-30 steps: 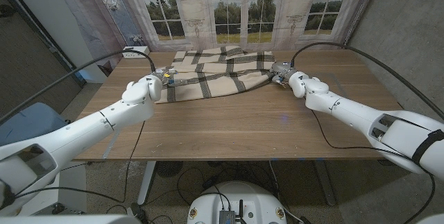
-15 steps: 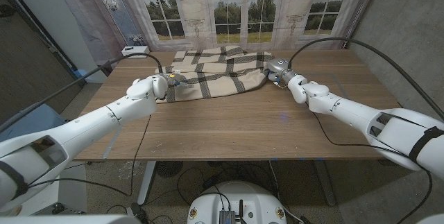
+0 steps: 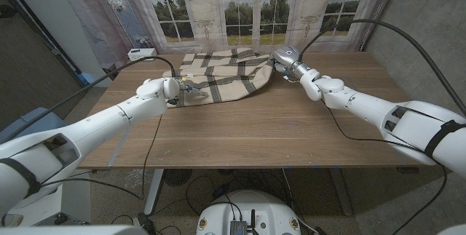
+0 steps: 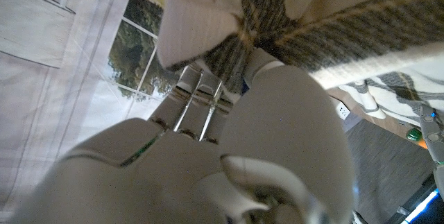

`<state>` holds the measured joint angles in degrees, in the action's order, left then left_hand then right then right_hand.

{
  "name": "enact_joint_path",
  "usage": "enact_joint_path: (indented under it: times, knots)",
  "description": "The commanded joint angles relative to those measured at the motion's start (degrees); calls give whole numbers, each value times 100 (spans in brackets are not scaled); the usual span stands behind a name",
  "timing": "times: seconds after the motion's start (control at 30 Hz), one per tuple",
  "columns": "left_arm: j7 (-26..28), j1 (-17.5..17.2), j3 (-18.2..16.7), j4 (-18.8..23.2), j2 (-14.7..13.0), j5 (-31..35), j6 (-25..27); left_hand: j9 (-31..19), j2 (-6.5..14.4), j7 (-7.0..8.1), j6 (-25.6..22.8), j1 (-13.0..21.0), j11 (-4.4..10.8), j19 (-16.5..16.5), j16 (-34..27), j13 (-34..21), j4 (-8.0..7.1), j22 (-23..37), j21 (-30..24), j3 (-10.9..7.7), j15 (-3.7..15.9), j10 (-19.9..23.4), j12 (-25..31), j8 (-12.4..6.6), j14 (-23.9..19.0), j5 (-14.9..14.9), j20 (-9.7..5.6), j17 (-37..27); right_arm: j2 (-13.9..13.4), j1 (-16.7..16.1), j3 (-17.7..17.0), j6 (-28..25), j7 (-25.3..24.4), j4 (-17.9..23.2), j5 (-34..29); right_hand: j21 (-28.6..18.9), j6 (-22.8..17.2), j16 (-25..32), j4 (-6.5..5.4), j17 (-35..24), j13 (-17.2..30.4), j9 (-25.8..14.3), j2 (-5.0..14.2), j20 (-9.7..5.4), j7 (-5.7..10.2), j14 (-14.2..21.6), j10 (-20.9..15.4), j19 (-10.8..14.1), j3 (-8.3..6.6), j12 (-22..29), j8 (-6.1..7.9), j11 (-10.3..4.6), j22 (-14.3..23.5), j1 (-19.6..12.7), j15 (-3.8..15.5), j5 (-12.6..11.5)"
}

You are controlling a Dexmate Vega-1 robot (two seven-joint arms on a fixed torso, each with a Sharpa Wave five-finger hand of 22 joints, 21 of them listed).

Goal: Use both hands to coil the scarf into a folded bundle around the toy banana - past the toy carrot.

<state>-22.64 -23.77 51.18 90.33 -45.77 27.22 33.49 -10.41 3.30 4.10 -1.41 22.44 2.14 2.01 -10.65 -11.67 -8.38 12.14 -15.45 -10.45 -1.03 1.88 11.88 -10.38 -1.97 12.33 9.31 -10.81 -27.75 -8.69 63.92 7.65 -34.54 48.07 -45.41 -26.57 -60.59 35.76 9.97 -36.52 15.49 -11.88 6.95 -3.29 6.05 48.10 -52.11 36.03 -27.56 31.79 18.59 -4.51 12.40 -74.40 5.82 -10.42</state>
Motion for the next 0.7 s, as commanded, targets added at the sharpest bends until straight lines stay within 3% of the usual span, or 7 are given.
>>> enact_joint_path:
  times: [0.03,0.37,0.7]
  knots:
    - [-139,19,19,-144,3,-133,-144,-3,16,5,53,-80,-49,-24,-45,-6,-17,9,16,34,-44,26,21,5,-33,51,24,-7,634,775,554,622,-865,-1068,-417,-52,-64,-43,-11,-25,315,-19,-8,-126,28,64,-164,-2,23,82,-9,-129,12,-83,781,-34]
    - [-98,-19,-6,-194,-5,-213,-239,-3,3,-3,63,-141,-56,-13,-47,-6,-25,12,11,68,-46,15,21,-2,-34,61,22,-8,1497,1439,1318,988,-1340,-2428,-376,-113,-70,-111,-30,-40,366,-24,-17,-140,37,106,-158,-5,56,117,-33,-128,10,-101,780,-46]
    - [-22,-72,-43,-201,-8,-278,-275,-2,-7,-9,81,-190,-61,-4,-47,-6,-27,13,8,97,-44,-5,17,-4,-34,71,22,-8,1865,1810,1989,924,-1096,-2706,-149,-170,-86,-178,-43,-57,392,-28,-22,-147,47,150,-167,-22,86,139,-55,-143,4,-116,781,-58]
